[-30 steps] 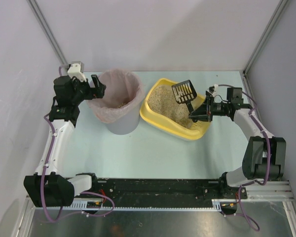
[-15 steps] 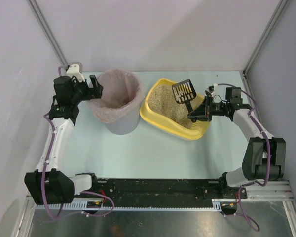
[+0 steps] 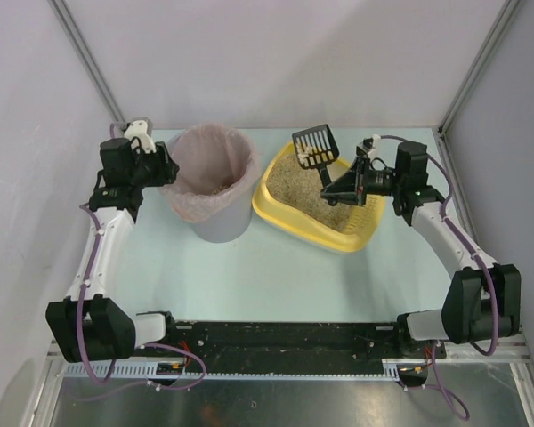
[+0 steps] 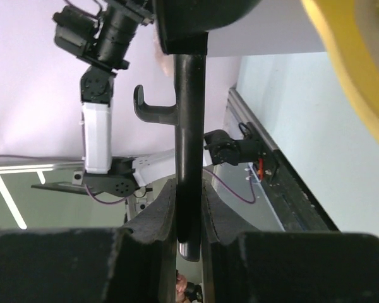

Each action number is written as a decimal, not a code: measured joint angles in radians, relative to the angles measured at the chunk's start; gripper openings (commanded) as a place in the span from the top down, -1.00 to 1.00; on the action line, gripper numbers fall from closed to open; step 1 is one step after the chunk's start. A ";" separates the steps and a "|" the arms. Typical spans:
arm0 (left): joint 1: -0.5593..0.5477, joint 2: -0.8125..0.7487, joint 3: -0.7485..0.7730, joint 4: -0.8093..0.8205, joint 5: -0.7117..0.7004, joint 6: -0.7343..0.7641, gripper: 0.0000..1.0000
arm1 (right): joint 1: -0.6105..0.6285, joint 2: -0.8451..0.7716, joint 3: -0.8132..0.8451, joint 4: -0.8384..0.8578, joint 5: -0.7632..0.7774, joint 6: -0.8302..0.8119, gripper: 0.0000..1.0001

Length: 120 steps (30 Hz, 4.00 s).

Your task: Clean the litter box

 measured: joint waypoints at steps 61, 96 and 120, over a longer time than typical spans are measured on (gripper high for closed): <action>-0.043 0.000 0.004 0.048 -0.031 -0.027 0.44 | 0.924 0.480 1.193 -0.986 1.730 -1.352 0.98; -0.055 0.000 0.004 0.039 -0.019 -0.028 -0.41 | 0.840 0.364 0.936 -0.869 1.522 -1.296 0.98; -0.073 -0.094 0.008 0.011 -0.063 -0.022 -0.99 | 0.177 0.082 0.410 -0.823 0.891 -1.149 1.00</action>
